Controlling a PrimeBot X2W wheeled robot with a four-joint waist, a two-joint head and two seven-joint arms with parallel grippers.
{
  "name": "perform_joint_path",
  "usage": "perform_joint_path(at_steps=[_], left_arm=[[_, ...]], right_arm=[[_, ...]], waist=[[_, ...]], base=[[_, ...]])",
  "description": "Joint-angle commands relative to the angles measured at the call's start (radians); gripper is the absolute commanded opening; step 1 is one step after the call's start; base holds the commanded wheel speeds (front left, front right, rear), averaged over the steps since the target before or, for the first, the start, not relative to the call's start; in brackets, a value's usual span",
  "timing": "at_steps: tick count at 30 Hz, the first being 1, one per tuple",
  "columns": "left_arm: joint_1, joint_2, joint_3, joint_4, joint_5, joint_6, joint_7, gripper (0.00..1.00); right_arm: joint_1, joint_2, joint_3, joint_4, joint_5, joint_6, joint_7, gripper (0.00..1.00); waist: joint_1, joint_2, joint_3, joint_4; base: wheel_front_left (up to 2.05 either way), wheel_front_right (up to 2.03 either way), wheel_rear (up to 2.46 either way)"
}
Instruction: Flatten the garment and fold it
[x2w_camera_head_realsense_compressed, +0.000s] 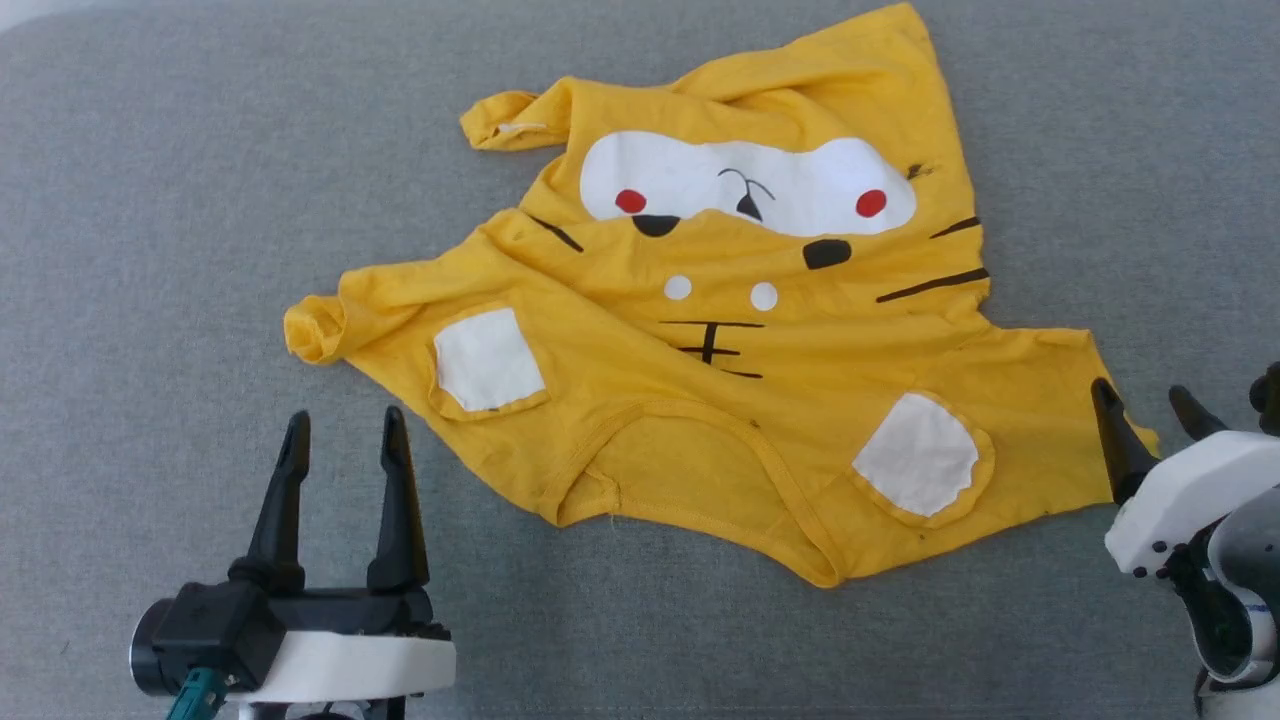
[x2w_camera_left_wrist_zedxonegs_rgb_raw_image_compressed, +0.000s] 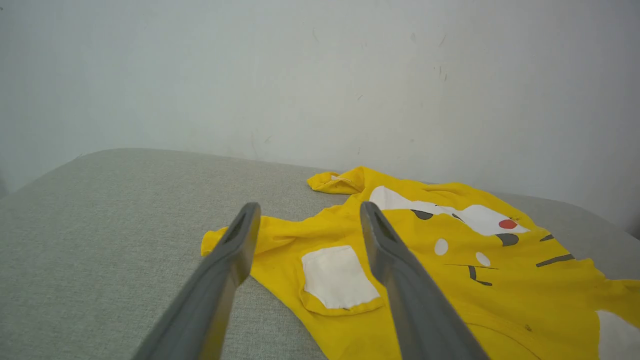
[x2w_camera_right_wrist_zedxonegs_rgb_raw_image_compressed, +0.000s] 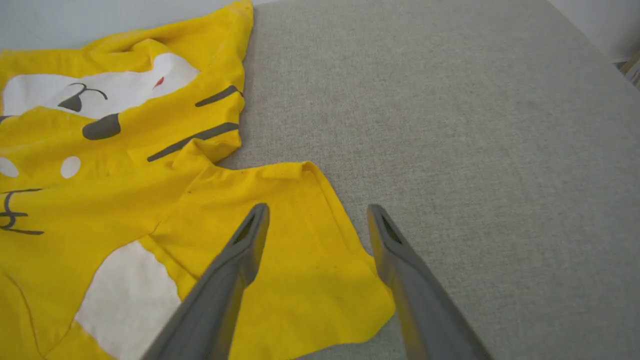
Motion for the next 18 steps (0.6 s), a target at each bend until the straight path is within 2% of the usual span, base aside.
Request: perform_joint_path(at_steps=[1,6,13,14,15,16,17,18], left_arm=[[-0.021,-0.005,-0.002,0.005,0.003,-0.009,-0.005,1.0],[-0.037,-0.005,-0.004,0.018,0.004,-0.011,-0.005,1.0],[-0.049,-0.006,-0.006,0.028,0.003,-0.016,-0.005,1.0],[-0.051,-0.006,-0.006,0.03,0.002,-0.016,-0.005,1.0],[-0.052,-0.006,-0.006,0.031,0.002,-0.016,-0.005,1.0],[-0.053,-0.006,-0.005,0.031,0.002,-0.016,-0.005,1.0],[-0.053,-0.006,-0.004,0.032,0.002,-0.016,-0.005,1.0],[-0.053,-0.006,-0.002,0.031,0.001,-0.016,-0.005,1.0]], right_arm=[[-0.019,-0.007,-0.008,0.005,-0.014,-0.001,0.058,1.0],[-0.025,-0.042,-0.013,0.027,-0.034,-0.001,0.195,1.0],[-0.019,-0.059,-0.012,0.092,-0.049,-0.001,0.235,1.0],[-0.018,-0.06,-0.008,0.104,-0.053,-0.001,0.237,0.78],[-0.017,-0.058,-0.007,0.113,-0.054,-0.001,0.236,0.42],[-0.019,-0.055,-0.007,0.119,-0.053,-0.001,0.232,0.15],[-0.021,-0.054,-0.006,0.123,-0.053,-0.001,0.224,0.0],[-0.025,-0.054,-0.003,0.124,-0.054,-0.001,0.217,0.0]], waist=[[-0.0001,0.0,0.024,0.017],[-0.0001,0.0,0.039,0.036],[-0.0001,0.0,0.045,0.059],[-0.0001,0.0,0.045,0.062],[-0.0001,0.0,0.045,0.063],[-0.0001,0.0,0.044,0.064],[-0.0001,0.0,0.044,0.064],[-0.0001,0.0,0.044,0.063]], base=[[0.0,0.0,0.0],[0.0,0.0,0.0],[0.0,0.0,0.0],[0.0,0.0,0.0],[0.0,0.0,0.0],[0.0,0.0,0.0],[0.0,0.0,0.0],[0.0,0.0,0.0]])
